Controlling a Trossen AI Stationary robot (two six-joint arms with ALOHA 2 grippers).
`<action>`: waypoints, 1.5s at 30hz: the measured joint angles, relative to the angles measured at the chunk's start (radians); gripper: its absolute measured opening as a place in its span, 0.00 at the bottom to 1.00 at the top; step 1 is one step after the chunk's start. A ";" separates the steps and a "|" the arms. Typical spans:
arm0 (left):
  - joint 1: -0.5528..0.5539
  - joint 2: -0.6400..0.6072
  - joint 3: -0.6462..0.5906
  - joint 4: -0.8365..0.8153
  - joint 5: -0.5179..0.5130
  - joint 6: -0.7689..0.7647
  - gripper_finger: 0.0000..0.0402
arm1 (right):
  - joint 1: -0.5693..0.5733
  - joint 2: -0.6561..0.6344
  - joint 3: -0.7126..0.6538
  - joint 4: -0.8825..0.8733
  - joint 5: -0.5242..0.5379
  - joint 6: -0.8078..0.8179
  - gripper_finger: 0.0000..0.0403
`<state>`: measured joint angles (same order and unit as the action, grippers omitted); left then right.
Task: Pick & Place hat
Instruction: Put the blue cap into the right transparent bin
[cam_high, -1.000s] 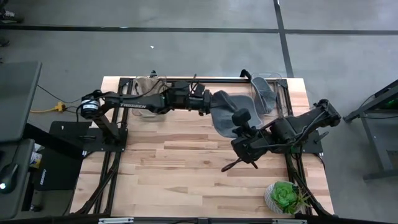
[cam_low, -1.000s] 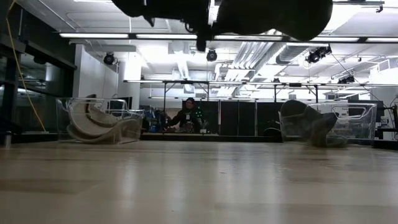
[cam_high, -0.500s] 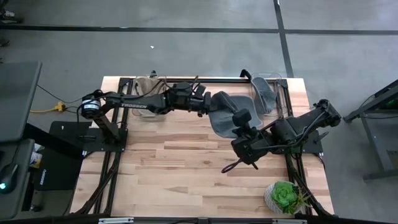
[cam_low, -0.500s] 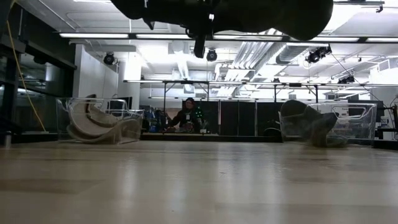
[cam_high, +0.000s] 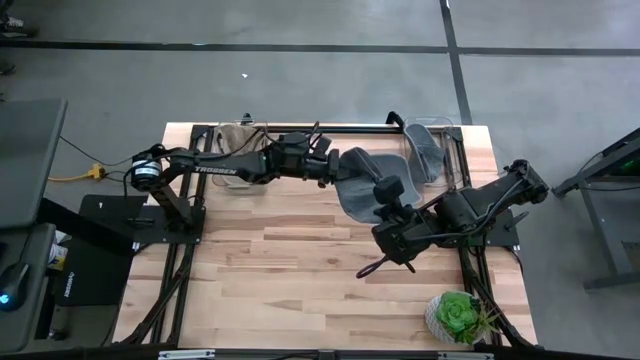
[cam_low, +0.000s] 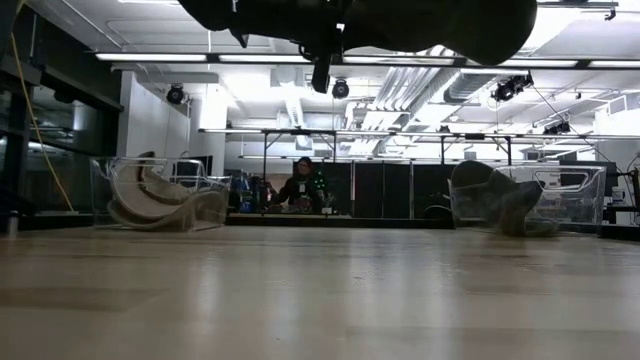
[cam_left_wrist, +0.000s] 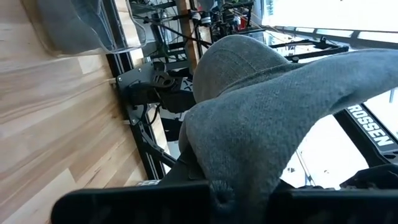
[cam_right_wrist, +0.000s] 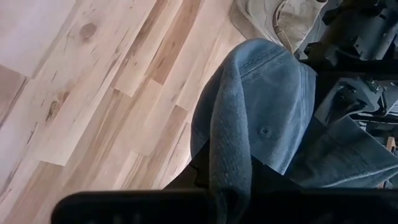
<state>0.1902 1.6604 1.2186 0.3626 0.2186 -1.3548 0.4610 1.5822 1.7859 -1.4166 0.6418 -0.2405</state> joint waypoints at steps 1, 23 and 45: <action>0.000 0.000 0.000 0.000 0.001 0.000 0.00 | 0.000 0.000 0.000 0.000 -0.004 0.000 0.03; 0.000 0.000 0.000 0.000 -0.051 0.000 0.00 | -0.004 -0.004 0.000 0.000 -0.034 0.221 0.36; -0.010 0.000 0.000 0.031 -0.076 0.072 0.00 | -0.277 -0.124 0.000 0.145 0.007 0.445 0.51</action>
<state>0.1806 1.6604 1.2182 0.3932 0.1426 -1.2831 0.1845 1.4582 1.7863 -1.2719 0.6493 0.2046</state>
